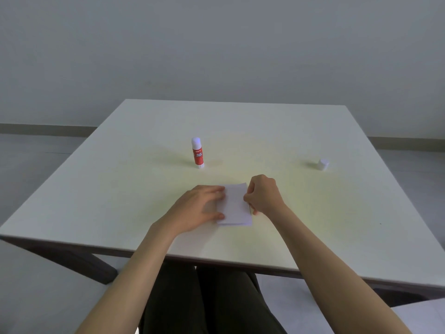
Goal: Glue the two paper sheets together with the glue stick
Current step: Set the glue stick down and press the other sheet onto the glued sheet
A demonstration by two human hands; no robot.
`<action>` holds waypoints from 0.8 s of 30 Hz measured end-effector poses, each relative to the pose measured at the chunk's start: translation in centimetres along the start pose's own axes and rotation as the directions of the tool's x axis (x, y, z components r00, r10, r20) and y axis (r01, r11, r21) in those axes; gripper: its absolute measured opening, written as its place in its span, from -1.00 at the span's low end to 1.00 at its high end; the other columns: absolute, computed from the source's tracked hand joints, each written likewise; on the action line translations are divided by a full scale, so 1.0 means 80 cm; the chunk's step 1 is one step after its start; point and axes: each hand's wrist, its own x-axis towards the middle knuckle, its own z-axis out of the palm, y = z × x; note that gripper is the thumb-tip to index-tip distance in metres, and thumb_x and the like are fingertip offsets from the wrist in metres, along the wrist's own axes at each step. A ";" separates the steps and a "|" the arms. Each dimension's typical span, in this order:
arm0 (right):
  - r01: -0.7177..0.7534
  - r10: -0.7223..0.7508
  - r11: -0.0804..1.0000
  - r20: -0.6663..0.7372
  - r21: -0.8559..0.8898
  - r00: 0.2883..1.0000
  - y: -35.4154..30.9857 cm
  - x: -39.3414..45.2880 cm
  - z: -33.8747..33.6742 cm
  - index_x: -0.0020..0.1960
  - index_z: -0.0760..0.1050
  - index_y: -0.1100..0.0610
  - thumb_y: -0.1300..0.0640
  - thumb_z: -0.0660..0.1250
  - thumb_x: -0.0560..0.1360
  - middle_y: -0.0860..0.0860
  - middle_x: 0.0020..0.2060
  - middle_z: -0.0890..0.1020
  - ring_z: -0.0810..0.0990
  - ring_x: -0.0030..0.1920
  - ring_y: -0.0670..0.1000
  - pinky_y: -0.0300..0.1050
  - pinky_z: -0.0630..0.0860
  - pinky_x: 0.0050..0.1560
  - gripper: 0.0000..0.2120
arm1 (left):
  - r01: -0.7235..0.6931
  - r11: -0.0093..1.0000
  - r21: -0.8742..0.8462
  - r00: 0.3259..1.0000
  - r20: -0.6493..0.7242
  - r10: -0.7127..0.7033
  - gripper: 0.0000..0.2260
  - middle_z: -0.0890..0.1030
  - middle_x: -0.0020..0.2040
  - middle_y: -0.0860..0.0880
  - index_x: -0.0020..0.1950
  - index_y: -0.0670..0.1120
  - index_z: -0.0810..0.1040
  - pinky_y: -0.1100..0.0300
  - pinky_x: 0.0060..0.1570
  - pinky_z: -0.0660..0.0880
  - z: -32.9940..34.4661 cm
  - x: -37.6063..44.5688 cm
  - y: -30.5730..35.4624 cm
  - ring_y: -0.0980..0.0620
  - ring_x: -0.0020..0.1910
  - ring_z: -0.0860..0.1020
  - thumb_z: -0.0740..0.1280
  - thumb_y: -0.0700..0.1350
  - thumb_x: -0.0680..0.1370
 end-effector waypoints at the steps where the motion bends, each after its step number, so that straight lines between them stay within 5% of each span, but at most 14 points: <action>1: 0.001 -0.001 1.000 -0.004 -0.002 1.000 0.000 0.000 0.001 -0.38 0.32 0.18 0.42 0.20 0.30 0.16 -0.55 0.48 0.49 -0.39 0.16 -0.17 0.32 -0.46 -0.81 | -0.011 1.000 0.006 0.999 0.033 0.010 -0.47 0.33 0.47 0.13 0.42 0.02 0.39 0.16 0.40 0.24 -0.001 -0.001 0.000 0.09 0.42 0.31 0.39 0.08 0.47; 11: 0.031 -0.026 0.999 -0.150 0.029 0.988 0.006 -0.022 0.014 -0.17 0.47 0.28 0.36 0.22 0.41 0.19 -0.23 0.56 0.45 -0.24 0.15 -0.09 0.34 -0.29 -0.93 | -0.001 0.998 0.064 0.997 0.074 -0.003 -0.42 0.29 0.49 0.13 0.41 0.04 0.36 0.15 0.40 0.22 -0.004 0.002 0.002 0.10 0.44 0.28 0.41 0.11 0.43; 16: 0.216 -0.274 0.942 -0.218 -0.257 0.937 0.012 -0.073 0.025 0.13 0.59 0.22 0.36 0.19 0.48 0.11 0.01 0.65 0.55 0.04 0.15 -0.06 0.43 -0.05 -0.69 | -0.009 0.997 0.072 0.998 0.069 0.004 -0.38 0.31 0.48 0.15 0.41 0.04 0.35 0.18 0.42 0.17 -0.002 0.006 -0.001 0.13 0.45 0.25 0.43 0.14 0.40; 21: 0.236 -0.373 0.844 -0.211 -0.482 0.904 0.014 -0.126 0.041 -0.35 0.65 0.10 0.36 0.44 0.11 -0.02 -0.41 0.68 0.67 -0.19 0.09 -0.10 0.54 -0.25 -0.80 | -0.045 0.993 0.109 0.997 0.062 0.038 -0.41 0.25 0.49 0.20 0.36 0.08 0.39 0.14 0.40 0.18 0.000 0.007 -0.006 0.15 0.45 0.23 0.42 0.20 0.38; 24: 0.236 -0.396 0.823 -0.223 -0.517 0.891 0.015 -0.122 0.041 -0.40 0.64 0.09 0.37 0.48 0.01 -0.03 -0.45 0.67 0.70 -0.18 0.07 -0.15 0.57 -0.26 -0.75 | -0.057 0.994 0.097 0.998 0.046 0.052 -0.41 0.25 0.49 0.21 0.35 0.10 0.40 0.14 0.39 0.16 0.001 0.007 -0.010 0.15 0.45 0.23 0.41 0.22 0.37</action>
